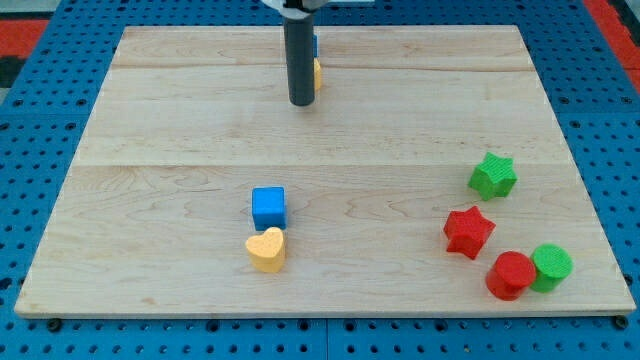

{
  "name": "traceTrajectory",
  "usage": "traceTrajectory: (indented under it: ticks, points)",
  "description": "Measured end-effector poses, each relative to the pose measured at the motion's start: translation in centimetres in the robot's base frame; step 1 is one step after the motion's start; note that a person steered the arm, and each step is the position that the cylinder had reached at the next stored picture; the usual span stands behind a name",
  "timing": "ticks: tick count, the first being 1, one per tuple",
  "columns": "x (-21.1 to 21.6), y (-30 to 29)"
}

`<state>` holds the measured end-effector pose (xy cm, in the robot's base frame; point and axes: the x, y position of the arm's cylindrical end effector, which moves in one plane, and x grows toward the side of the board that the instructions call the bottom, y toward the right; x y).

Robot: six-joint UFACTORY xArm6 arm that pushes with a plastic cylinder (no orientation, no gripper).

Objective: Move the yellow heart with blue cube towards the center

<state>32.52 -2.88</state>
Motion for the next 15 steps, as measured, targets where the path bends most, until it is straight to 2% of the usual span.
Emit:
traceTrajectory:
  ticks: [1,2,3,4,5,6,9,10,11,12,15]
  points:
    - [-2.9,0.1]
    - [0.0,-0.2]
    - [9.8,5.3]
    - [20.0,6.2]
    - [27.7,3.7]
    - [28.4,-3.6]
    - [25.0,-5.3]
    - [26.7,-5.8]
    - [27.8,-3.8]
    - [26.3,-2.0]
    - [19.1,-3.1]
